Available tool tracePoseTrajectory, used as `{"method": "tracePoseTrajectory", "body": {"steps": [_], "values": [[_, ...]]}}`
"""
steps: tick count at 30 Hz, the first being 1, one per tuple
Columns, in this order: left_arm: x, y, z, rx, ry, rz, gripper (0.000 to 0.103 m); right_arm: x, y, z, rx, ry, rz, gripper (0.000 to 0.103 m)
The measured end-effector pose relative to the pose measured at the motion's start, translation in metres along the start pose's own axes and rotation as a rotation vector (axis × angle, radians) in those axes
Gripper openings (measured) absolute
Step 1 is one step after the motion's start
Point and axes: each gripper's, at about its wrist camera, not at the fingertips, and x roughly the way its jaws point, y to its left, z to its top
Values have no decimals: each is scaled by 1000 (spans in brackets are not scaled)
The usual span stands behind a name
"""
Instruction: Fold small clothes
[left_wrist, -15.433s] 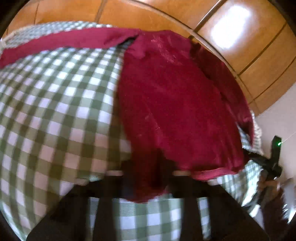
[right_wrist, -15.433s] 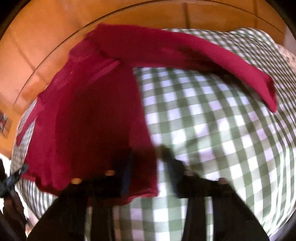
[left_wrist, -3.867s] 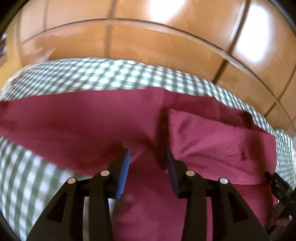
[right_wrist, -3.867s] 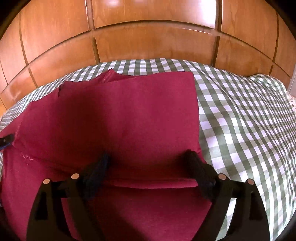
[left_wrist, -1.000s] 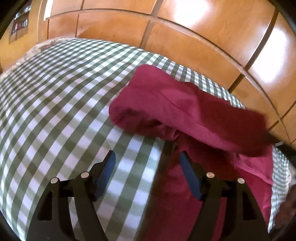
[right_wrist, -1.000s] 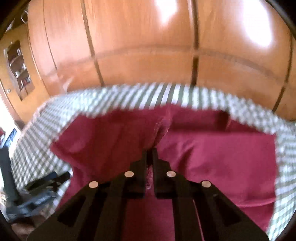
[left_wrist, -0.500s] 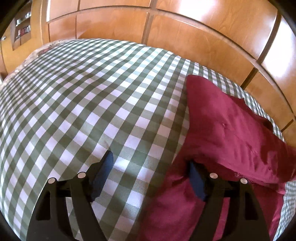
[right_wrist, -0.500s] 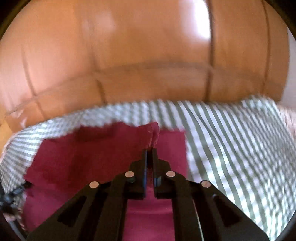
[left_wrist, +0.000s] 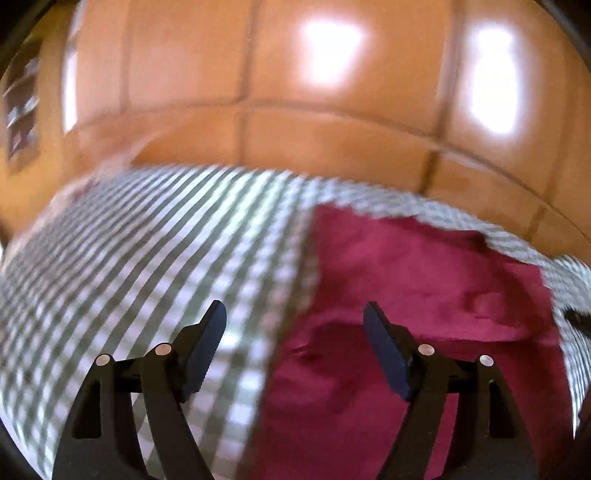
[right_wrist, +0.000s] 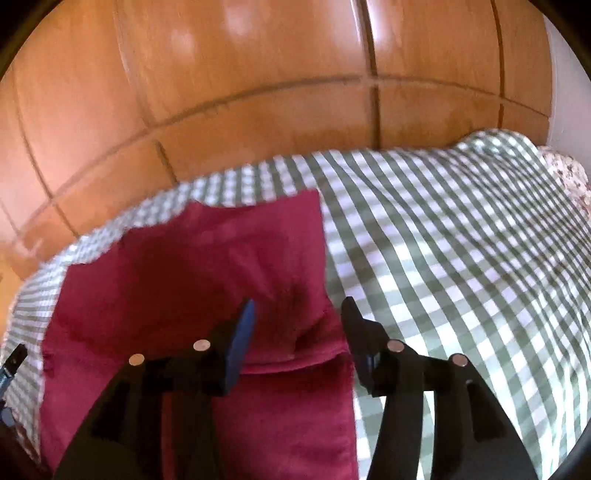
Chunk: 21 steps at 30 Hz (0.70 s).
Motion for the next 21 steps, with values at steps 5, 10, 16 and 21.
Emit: {"method": "tracePoseTrajectory", "body": {"steps": [5,10,16,21], "values": [[18,-41,12,109,40,-138,75,5,37,4,-63,25,86,55],[77,-42,-5,88,252,-102,64,48,54,-2,-94,135,52,69],[69,-29,-5,21,225,-142,64,70,51,-18,-118,118,33,78],[55,-33,27,12,112,-162,69,71,52,-20,-126,111,32,80]]}}
